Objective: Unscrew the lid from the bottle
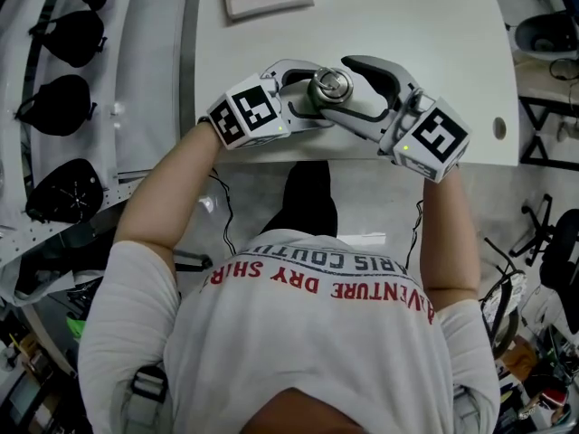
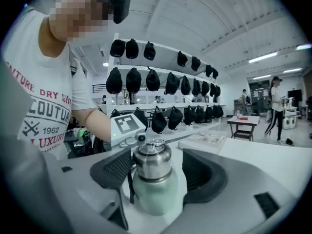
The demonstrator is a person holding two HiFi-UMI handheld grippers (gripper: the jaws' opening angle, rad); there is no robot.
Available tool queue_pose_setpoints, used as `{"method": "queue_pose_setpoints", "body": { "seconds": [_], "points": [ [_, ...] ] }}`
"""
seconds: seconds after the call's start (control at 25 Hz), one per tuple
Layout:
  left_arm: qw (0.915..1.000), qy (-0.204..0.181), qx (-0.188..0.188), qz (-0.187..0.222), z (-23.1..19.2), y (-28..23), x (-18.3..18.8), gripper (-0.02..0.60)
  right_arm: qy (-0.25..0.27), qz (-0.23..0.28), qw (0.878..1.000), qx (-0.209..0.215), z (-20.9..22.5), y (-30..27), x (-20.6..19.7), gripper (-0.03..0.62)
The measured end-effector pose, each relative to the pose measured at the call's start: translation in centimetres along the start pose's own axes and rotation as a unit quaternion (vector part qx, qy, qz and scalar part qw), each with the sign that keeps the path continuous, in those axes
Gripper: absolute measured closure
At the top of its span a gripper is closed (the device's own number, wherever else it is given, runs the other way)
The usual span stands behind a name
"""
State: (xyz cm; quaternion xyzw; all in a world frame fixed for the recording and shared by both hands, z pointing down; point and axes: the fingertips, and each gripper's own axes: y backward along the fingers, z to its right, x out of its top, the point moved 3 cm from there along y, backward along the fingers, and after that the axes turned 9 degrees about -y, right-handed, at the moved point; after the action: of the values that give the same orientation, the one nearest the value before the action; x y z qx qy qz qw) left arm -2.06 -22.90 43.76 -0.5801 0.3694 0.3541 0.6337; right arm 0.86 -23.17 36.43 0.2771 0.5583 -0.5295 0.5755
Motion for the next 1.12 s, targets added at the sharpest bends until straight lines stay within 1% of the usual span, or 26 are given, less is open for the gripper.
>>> {"method": "queue_pose_setpoints", "body": {
  "seconds": [0.08,0.16,0.24,0.44,0.64,0.76,0.88,0.92,1.04,1.12],
  "points": [
    [0.9993,0.017,0.032,-0.005,0.2,-0.1,0.1,0.205,0.000,0.007,0.999,-0.045,-0.2,0.6,0.0,0.281],
    [0.9968,0.037,0.070,-0.010,0.4,-0.1,0.2,0.204,-0.006,0.008,0.996,-0.091,-0.3,0.9,-0.3,0.282],
    [0.9928,0.057,0.105,-0.012,0.6,-0.1,0.1,0.204,-0.022,0.008,0.992,-0.122,-0.6,1.1,-0.6,0.283],
    [0.9789,0.095,0.180,-0.014,1.1,-0.5,0.2,0.204,-0.034,0.017,0.987,-0.157,-1.2,1.0,-0.8,0.283],
    [0.9595,0.128,0.250,-0.010,1.5,-0.7,0.4,0.205,-0.039,0.022,0.984,-0.172,-1.0,0.8,-0.9,0.283],
    [0.9503,0.142,0.277,-0.012,1.6,-0.7,0.3,0.204,-0.033,0.024,0.983,-0.177,-0.9,0.6,-1.0,0.283],
    [0.9454,0.146,0.291,-0.011,1.7,-0.8,0.4,0.204,-0.020,0.020,0.983,-0.182,-1.1,0.3,-0.9,0.284],
    [0.9443,0.146,0.294,-0.011,1.7,-0.8,0.4,0.206,-0.015,0.019,0.983,-0.182,-1.2,0.3,-0.9,0.287],
    [0.9429,0.146,0.299,-0.011,1.7,-0.8,0.4,0.206,-0.007,0.021,0.983,-0.180,-1.4,0.2,-0.9,0.329],
    [0.9440,0.145,0.296,-0.012,1.7,-0.8,0.4,0.205,-0.006,0.023,0.984,-0.178,-1.5,0.2,-1.0,0.330]
  ]
}}
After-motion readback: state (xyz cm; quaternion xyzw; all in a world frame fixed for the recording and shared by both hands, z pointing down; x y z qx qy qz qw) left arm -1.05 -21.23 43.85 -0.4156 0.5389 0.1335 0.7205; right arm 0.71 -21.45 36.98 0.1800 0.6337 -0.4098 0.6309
